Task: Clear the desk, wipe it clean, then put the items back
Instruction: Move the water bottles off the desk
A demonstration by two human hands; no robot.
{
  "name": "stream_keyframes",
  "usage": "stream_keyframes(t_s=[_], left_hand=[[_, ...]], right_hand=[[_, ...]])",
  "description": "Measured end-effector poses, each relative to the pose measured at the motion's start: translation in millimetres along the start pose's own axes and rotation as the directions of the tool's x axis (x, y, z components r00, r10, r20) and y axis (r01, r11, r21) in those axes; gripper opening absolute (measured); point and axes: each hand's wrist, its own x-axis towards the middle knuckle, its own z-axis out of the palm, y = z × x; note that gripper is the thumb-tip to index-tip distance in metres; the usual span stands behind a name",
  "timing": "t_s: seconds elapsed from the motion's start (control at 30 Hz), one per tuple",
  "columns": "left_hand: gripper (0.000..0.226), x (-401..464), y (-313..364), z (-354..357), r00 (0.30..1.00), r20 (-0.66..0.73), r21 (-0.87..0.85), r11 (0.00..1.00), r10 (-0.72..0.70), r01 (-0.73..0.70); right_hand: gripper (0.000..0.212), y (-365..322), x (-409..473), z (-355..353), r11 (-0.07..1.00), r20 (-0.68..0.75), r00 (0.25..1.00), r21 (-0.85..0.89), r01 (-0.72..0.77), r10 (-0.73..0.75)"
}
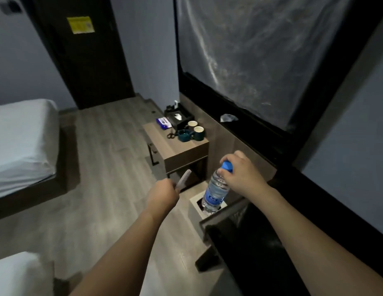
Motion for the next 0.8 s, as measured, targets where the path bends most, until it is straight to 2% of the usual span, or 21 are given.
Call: stream_keyframes(t_s=[0.23,0.5,0.67,0.8], left_hand=[[0.019,65.6,-80.1,-47.0,0.991,0.019,-0.087,0.987,-0.136,0.137],[0.018,179.1,-128.9,-82.9,0.975,0.073,-0.076,0.974,-0.209,0.214],[0.016,259.2,-135.2,-102.0,0.978,0.093,-0.047,0.98,-0.188,0.193],[0.023,324.6,-137.7,-101.1,0.982,0.128,-0.055,0.987,-0.142,0.15]], right_hand=[[0.017,-69.0,79.7,74.9,1.0,0.075,0.997,0.007,-0.002,0.001],[0.018,-74.9,205.8,137.6,1.0,0.201,0.98,0.015,-0.007,0.003],[0.018,-72.8,282.8,160.7,0.998,0.181,0.982,0.022,-0.062,0.056],[0.016,-66.7,338.9,179.7,0.994,0.18,0.978,0.001,-0.112,0.11]])
